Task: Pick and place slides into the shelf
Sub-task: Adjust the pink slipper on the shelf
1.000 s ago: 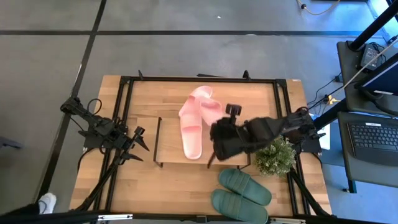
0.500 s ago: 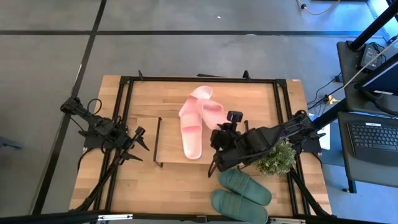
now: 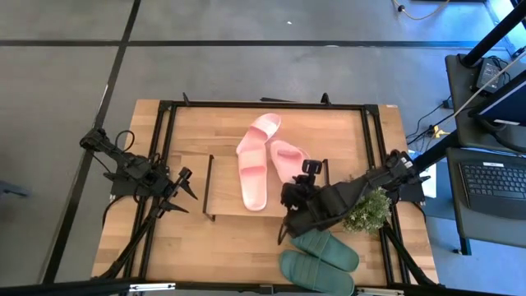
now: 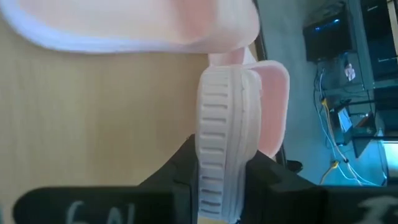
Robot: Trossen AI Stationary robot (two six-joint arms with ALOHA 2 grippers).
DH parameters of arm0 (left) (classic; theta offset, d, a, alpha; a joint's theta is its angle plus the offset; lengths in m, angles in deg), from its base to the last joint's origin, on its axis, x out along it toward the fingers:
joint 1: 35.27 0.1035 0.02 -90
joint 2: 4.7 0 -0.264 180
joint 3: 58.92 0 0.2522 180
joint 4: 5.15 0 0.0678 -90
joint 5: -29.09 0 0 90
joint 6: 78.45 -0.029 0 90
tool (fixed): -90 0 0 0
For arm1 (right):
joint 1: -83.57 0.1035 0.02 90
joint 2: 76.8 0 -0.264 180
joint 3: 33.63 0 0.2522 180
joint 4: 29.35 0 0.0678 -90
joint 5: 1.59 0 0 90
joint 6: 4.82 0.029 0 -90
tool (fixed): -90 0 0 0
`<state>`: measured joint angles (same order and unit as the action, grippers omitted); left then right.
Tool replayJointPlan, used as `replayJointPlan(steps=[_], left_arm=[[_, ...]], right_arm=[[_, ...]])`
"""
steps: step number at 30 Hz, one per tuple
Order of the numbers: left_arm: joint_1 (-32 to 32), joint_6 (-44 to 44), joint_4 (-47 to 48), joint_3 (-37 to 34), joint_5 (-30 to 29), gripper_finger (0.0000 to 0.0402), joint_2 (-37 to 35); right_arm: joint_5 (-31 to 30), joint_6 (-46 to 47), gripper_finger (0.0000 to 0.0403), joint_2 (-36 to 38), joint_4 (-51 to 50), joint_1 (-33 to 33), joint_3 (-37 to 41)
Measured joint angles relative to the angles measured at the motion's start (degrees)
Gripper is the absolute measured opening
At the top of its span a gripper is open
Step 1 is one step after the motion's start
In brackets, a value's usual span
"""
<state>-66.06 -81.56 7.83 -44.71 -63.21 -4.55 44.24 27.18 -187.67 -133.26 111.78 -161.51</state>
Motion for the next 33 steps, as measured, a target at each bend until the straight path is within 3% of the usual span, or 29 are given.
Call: replayJointPlan(steps=[8,14,23,33], left_arm=[[0.01,0.00,0.00,0.00,0.00,0.0221,0.00],[0.00,-0.02,0.00,0.00,0.01,0.0221,0.01],[0.00,-0.02,0.00,0.00,-0.01,0.0221,0.01],[0.00,-0.02,0.00,0.00,0.01,0.0221,-0.01]], right_arm=[[0.27,2.41,0.0068,0.00,0.00,3.03,0.08],[4.29,5.93,0.0070,-0.15,0.29,3.13,0.08],[11.71,4.66,0.0195,-0.17,2.40,3.10,0.08],[13.48,-1.15,0.0257,-0.17,9.54,3.08,0.07]])
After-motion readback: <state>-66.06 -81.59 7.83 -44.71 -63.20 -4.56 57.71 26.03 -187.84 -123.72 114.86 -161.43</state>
